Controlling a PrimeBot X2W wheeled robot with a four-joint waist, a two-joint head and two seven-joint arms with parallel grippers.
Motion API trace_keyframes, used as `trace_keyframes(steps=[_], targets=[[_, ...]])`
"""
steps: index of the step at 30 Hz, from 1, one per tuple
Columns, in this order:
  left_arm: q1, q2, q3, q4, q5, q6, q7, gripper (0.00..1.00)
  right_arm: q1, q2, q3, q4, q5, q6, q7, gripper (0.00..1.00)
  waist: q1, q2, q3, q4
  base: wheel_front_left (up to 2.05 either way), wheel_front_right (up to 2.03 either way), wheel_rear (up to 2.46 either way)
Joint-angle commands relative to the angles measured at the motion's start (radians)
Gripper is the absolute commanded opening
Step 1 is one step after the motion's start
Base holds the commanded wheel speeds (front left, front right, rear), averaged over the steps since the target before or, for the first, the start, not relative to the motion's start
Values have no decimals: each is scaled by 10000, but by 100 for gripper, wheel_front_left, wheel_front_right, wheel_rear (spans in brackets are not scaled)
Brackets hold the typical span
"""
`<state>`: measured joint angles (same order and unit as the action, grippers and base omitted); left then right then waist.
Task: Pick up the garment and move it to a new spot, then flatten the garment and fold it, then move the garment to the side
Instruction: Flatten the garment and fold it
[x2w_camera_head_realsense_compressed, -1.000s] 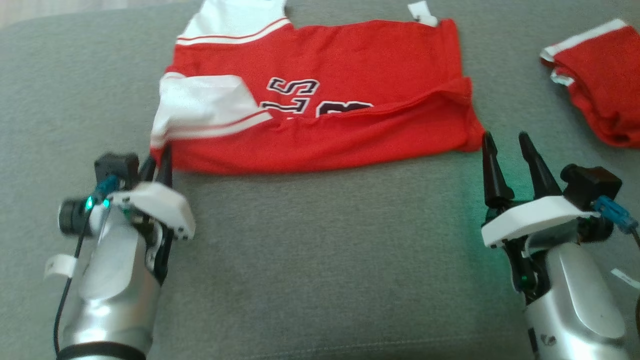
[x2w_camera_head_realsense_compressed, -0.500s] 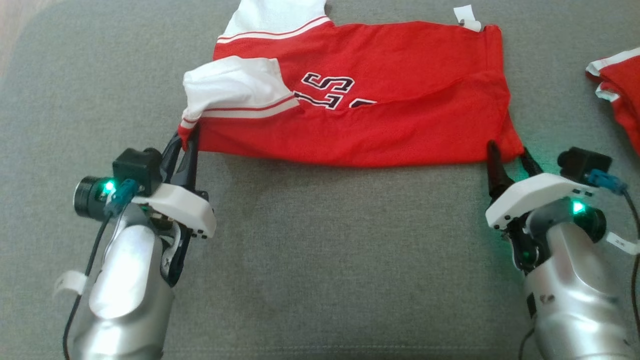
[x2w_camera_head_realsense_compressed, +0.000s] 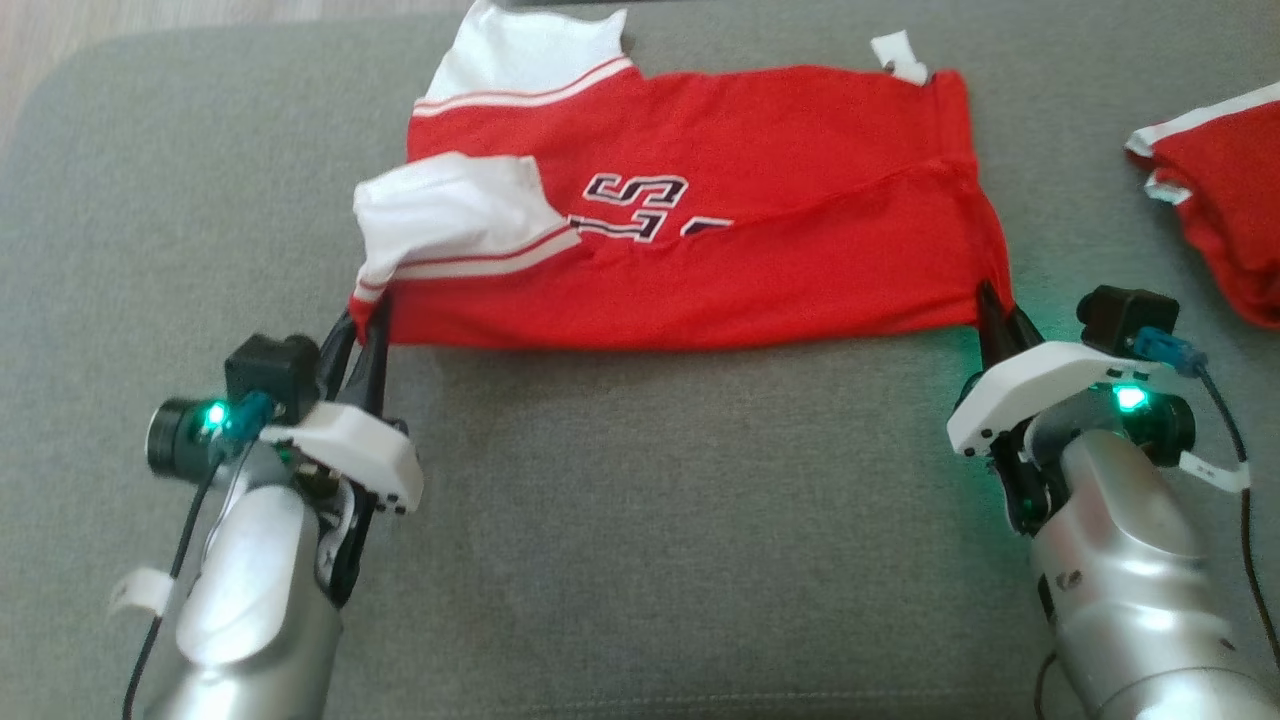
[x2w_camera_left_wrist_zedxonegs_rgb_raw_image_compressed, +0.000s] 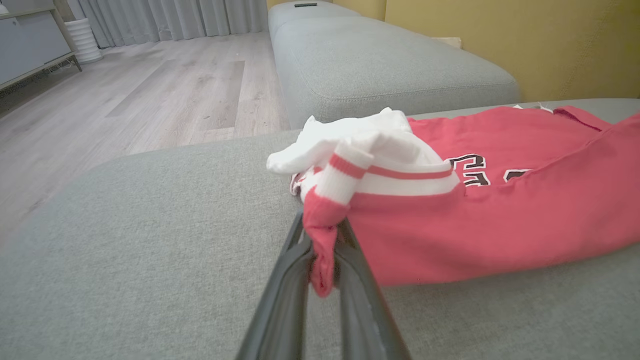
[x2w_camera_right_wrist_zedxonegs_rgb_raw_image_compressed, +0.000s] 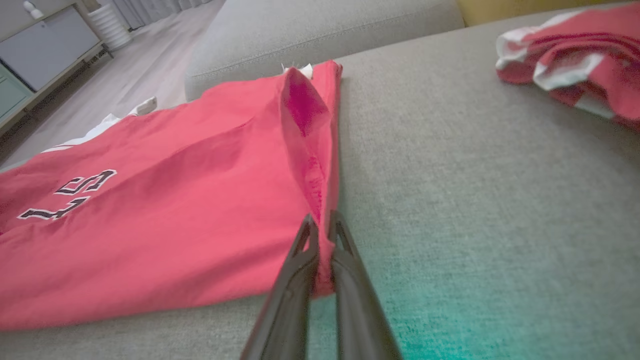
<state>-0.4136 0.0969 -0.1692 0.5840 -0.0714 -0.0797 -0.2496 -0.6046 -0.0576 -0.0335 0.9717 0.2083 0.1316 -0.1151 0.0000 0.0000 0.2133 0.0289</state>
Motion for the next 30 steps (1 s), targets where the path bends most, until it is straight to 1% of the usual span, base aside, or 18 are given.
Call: trace_keyframes(steps=[1, 8, 10, 12, 14, 19, 26, 27, 28, 29, 30], targets=[[-112, 336, 435, -255, -18, -8, -121, 0, -69, 74, 261, -324, -140, -9, -211, 0, 0, 0, -181, -139, 0, 0, 0], [567, 336, 600, -38, -332, -124, -122, 0, 749, 74, 312, -1052, -379, -9, -239, 0, 0, 0, -855, -464, 0, 0, 0], [821, 345, 589, -23, -385, -166, -122, 0, 1085, 74, 272, -1423, -409, -9, -143, 0, 0, 0, -1057, -525, 0, 0, 0], [1234, 368, 590, -68, -468, -216, -122, 0, 1664, 67, 184, -2101, -587, -9, 94, 0, 0, 0, -1357, -599, 0, 0, 0], [1530, 356, 594, -136, -537, -238, -122, 0, 2121, 62, 129, -2603, -652, -9, 380, 0, 0, 0, -1547, -628, 0, 0, 0], [2359, 304, 606, -229, -916, -330, -122, 0, 3477, 25, -131, -3811, -597, -9, 1533, 0, 0, 0, -2022, -664, 0, 0, 0], [3011, 278, 244, -533, -1081, -397, 115, 0, 5067, 36, -617, -5837, -601, -9, 2910, 0, 0, 0, -2234, -627, 0, 0, 0], [3043, 270, 183, -545, -1090, -402, 203, 41, 5217, 43, -667, -6088, -553, -9, 3067, 0, 0, 0, -2237, -625, 0, 0, 0], [3043, 270, 183, -545, -1090, -402, 203, 41, 5217, 43, -667, -6088, -553, -9, 3067, 0, 0, 0, -2237, -625, 0, 0, 0], [3056, 270, 120, -568, -1077, -406, 251, 75, 5343, 49, -698, -6333, -529, -9, 3177, 42, 0, 0, -2237, -623, 0, 0, 0], [3060, 268, 90, -595, -1077, -403, 273, 100, 5447, 56, -769, -6555, -470, -9, 3256, 100, 0, 0, -2235, -624, 0, 0, 0]])
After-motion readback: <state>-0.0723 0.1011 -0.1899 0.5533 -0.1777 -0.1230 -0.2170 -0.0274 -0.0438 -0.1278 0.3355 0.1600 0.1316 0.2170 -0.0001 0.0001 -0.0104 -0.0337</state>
